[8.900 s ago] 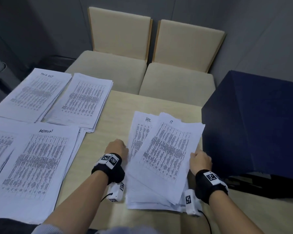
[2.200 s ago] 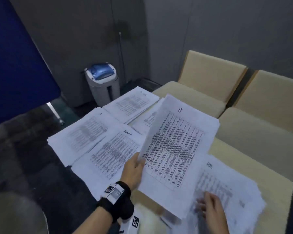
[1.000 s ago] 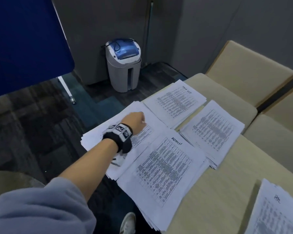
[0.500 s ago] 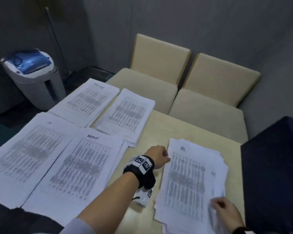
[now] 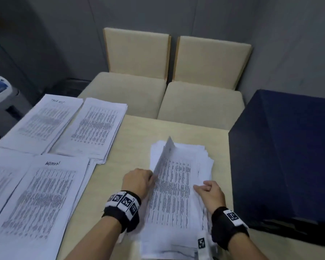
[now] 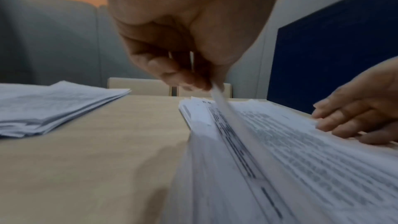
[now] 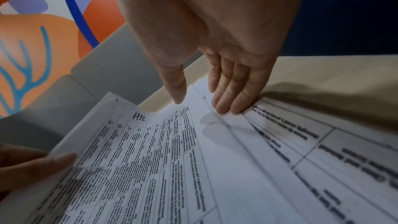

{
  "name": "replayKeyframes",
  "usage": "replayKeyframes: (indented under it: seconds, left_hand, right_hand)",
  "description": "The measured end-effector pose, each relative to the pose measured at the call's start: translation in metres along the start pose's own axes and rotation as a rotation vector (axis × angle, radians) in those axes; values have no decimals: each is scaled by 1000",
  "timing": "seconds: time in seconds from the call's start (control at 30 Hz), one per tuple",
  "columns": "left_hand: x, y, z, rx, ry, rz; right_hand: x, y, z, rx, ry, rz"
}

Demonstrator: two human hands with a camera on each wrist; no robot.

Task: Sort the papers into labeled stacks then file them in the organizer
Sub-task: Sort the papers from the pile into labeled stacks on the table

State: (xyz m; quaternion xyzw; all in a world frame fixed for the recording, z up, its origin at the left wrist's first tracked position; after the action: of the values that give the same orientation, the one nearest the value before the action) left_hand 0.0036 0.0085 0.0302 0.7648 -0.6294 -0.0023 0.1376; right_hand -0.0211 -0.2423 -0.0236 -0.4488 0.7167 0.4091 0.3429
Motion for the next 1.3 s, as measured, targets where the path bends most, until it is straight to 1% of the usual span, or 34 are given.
replayKeyframes:
  seconds: [0.03,0.1,0.17,0.2,0.23,0.27,0.33,0.37,0.47,0.5,0.53,0.6,0.67,0.7,0.73,0.77,0.83,0.9,0.97,1.07,1.1,1.3]
  left_hand:
    - [-2,0,-1,-28,91,58]
    - [-8,-1,-1,-135,374,113]
    - [-12,1,-3,-273,731,86]
    - [-12,4,-4,-354,839,59]
    - [-13,6,-3,-424,891,35]
    - [-13,6,-1,-469,898,13]
    - [-15,5,3,-473,893,-34]
    - [-18,4,7,-441,890,-49]
    - [-24,-2,14,-287,881,-103]
    - [-27,-4,15,-254,896,-105]
    - [-31,-7,16,-251,915,-102]
    - [-37,-14,19,-312,956,-95]
    - [-42,-21,24,-413,989,-87]
    - [-44,-25,28,-428,979,-91]
    - [-46,-29,33,-415,957,-91]
    - [-48,-32,37,-411,952,-104]
    - [-45,-34,40,-426,997,-120]
    - [-36,-33,31,-459,1000,-156]
    - [-28,-36,26,-461,1041,-180]
    - [-25,-42,20,-511,1139,-89]
    - [-26,-43,20,-509,1147,-94]
    - [-34,-40,23,-611,1305,-248]
  right_hand:
    - [2,-1,0,8,-28,15]
    - [3,-5,-1,6,-88,34]
    - [2,-9,-3,-7,-128,48]
    - [2,-9,-4,-17,-162,60]
    - [4,-10,-4,-22,-207,69]
    - [5,-9,-6,-20,-249,71]
    - [6,-6,-9,7,-284,64]
    - [7,-5,-10,33,-291,56]
    - [8,-1,-14,124,-313,1]
    - [7,1,-15,154,-318,-17]
    - [6,3,-16,175,-329,-29]
    - [4,11,-18,162,-392,-18]
    - [1,17,-17,75,-473,7]
    - [0,20,-16,13,-466,6]
    - [-3,21,-14,-35,-427,-14]
    - [-4,22,-12,-57,-375,-33]
    - [-6,25,-11,-28,-335,-41]
    - [-8,28,-14,9,-386,-15]
    - [-15,31,-18,27,-446,20]
    - [-23,34,-19,9,-519,10]
    - [-24,34,-17,7,-519,5]
    - [-22,38,-10,71,-473,31]
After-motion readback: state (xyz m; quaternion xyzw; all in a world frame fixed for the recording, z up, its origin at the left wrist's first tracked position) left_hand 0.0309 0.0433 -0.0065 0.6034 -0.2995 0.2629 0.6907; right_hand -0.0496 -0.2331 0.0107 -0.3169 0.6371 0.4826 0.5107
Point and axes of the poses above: each hand's wrist, its own y-axis away from the middle knuckle, its own z-axis out of the palm, x = y × z, the point moved 1 cm from there along -y, towards the middle knuckle, and after that the axes turned 13 degrees about -z, right-handed, at the moved point
